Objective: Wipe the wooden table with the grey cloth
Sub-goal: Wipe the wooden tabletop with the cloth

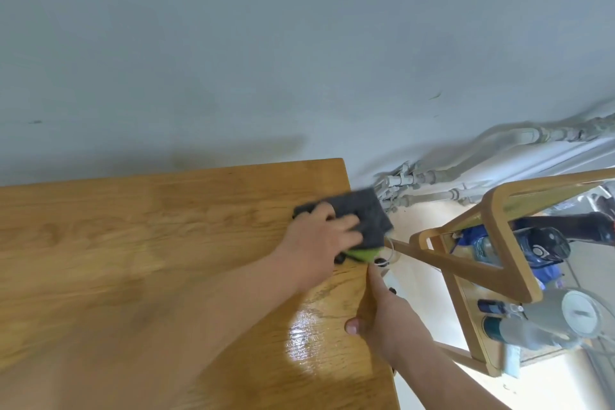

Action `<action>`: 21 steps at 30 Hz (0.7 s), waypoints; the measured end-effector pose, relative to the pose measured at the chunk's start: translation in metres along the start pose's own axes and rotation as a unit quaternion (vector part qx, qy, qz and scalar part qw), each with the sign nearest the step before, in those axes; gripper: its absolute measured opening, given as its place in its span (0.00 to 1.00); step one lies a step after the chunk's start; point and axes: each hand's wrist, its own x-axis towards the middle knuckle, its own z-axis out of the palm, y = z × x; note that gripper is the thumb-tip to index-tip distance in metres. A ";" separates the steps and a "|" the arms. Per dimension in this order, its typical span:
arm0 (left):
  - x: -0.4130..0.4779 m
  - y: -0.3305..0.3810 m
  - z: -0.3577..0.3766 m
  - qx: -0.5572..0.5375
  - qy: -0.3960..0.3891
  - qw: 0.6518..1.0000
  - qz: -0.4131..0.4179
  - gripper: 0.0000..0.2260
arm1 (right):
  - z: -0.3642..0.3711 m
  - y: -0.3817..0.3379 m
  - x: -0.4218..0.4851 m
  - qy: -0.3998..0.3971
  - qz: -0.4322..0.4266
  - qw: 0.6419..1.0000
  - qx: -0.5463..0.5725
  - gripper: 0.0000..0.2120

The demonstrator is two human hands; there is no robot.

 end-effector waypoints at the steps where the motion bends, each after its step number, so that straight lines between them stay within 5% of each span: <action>1: -0.009 -0.001 0.002 -0.004 -0.017 0.999 0.048 0.24 | -0.001 -0.002 0.000 -0.005 0.012 1.000 -0.009 0.56; 4: -0.004 -0.030 -0.010 -0.038 -0.029 0.998 0.046 0.23 | -0.004 -0.007 -0.002 -0.012 0.019 1.000 -0.006 0.55; 9: -0.006 -0.032 -0.008 -0.078 0.080 0.968 -0.223 0.25 | -0.007 -0.004 -0.008 -0.013 0.009 1.000 -0.005 0.56; 11: -0.032 0.000 0.007 -0.068 0.081 0.975 -0.194 0.25 | -0.006 -0.003 -0.014 0.008 0.003 1.000 -0.026 0.53; 16: -0.119 0.021 0.025 -0.045 -0.014 0.998 0.038 0.28 | 0.009 0.005 -0.034 0.126 -0.020 0.988 -0.089 0.32; 19: -0.115 -0.010 0.004 -0.034 -0.021 0.999 0.011 0.24 | 0.026 0.011 -0.047 0.163 -0.025 0.985 -0.048 0.34; 21: -0.104 -0.010 -0.006 -0.064 -0.009 0.991 -0.118 0.25 | 0.036 0.020 -0.063 0.201 -0.048 0.978 0.014 0.31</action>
